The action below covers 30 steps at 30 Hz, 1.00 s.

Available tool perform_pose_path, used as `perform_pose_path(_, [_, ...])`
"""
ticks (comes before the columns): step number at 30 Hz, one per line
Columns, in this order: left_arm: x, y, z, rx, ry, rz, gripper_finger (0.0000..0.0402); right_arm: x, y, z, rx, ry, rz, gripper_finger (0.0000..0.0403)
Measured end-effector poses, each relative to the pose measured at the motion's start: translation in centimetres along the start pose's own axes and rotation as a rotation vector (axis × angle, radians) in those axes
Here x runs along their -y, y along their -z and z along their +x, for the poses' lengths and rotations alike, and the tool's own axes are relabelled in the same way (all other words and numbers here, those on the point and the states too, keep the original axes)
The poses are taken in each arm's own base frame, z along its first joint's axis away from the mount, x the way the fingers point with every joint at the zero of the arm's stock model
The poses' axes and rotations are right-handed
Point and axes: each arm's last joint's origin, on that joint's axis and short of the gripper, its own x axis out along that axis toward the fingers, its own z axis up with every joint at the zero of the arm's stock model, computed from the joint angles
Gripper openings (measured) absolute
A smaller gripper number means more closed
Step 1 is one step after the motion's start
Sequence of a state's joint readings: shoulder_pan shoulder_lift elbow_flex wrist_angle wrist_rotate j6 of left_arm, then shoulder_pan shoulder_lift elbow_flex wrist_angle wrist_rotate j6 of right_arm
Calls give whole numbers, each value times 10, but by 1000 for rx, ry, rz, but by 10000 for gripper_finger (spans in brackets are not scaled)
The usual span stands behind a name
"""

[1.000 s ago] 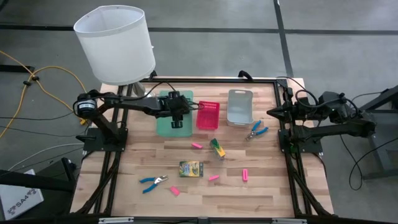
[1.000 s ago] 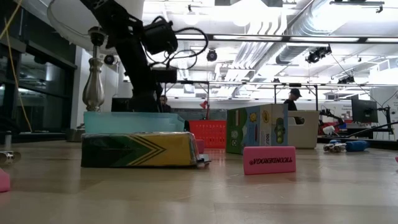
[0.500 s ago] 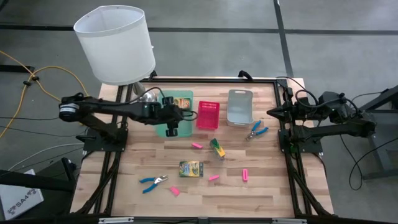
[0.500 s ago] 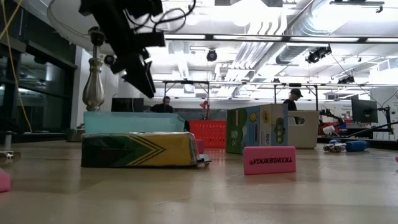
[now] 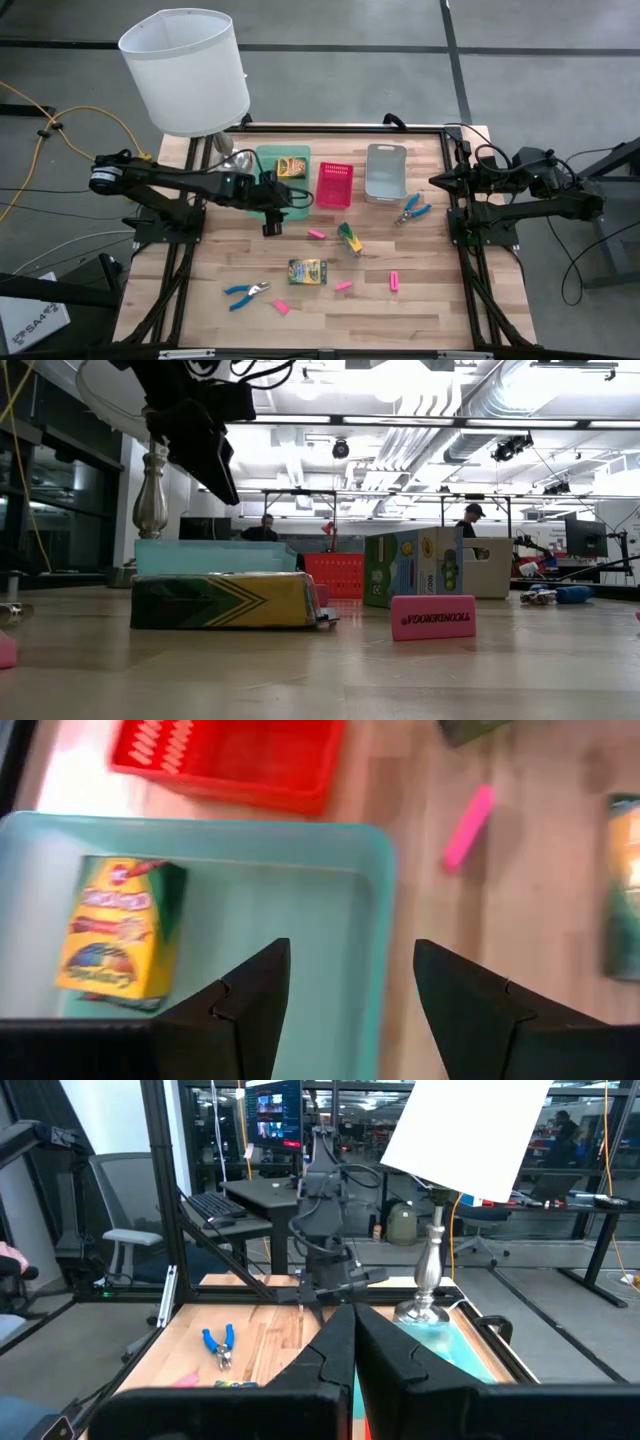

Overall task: Pick & Place School Supplies
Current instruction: Put the yellow crayon box into the green bin

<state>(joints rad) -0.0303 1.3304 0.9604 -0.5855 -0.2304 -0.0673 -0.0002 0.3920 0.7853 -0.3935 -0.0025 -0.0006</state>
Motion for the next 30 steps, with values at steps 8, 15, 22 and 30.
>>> perform_pose_path(8, [10, -9, -19, 34, 74, -41, 205, 0, 0, 0, 0, 0, 0, 2])
perform_pose_path(15, [23, -14, -29, 44, 153, -53, 205, 0, 0, 0, 0, 0, 0, 2])
perform_pose_path(22, [38, -12, -28, 11, 227, -103, 205, 0, 0, 0, 0, 0, 0, 2])
perform_pose_path(30, [57, -13, -11, -48, 369, -115, 205, 0, 0, 0, 0, 0, 0, 2])
